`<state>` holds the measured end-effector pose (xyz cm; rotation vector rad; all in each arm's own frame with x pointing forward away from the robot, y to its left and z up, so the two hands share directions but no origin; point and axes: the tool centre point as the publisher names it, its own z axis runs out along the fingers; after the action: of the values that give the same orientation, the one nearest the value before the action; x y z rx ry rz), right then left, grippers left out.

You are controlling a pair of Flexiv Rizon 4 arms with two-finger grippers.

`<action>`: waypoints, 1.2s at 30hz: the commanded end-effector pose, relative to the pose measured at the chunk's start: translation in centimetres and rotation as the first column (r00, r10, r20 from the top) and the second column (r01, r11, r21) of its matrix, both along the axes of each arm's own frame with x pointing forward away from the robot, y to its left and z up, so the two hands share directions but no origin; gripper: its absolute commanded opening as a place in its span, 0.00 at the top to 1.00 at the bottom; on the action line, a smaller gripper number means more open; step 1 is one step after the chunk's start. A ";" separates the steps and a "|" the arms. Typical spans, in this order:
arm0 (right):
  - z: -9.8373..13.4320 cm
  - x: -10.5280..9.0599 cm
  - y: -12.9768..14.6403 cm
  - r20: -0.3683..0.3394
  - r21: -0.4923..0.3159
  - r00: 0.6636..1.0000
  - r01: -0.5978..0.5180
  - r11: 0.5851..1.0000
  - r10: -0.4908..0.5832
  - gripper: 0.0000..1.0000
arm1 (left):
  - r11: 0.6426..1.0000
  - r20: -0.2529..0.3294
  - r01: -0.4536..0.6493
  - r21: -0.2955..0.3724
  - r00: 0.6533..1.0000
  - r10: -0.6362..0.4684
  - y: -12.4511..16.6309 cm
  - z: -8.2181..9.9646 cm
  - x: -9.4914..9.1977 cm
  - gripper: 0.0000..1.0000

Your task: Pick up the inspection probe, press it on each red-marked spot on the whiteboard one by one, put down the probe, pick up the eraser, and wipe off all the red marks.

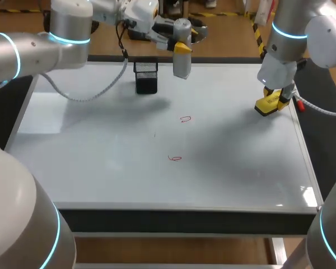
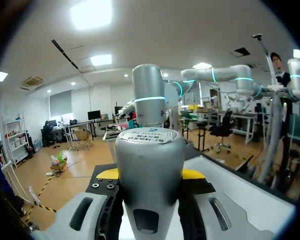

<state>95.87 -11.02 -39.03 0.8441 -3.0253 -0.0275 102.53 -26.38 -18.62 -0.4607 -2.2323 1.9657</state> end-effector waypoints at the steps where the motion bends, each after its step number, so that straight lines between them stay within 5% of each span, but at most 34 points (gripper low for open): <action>1: 0.1 0.1 -0.1 -0.002 -0.002 1.000 -0.001 1.000 0.001 1.00 | 0.995 -0.006 0.097 0.019 0.995 -0.097 -0.3 0.9 1.5 1.00; 36: 0.1 0.1 -0.1 -0.002 -0.002 1.000 -0.001 1.000 0.001 1.00 | 0.970 -0.042 0.240 0.032 0.970 -0.238 -0.2 0.3 7.4 1.00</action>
<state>95.86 -11.02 -39.03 0.8442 -3.0252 -0.0275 109.14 -26.60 -18.08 -0.5427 -2.1740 1.8789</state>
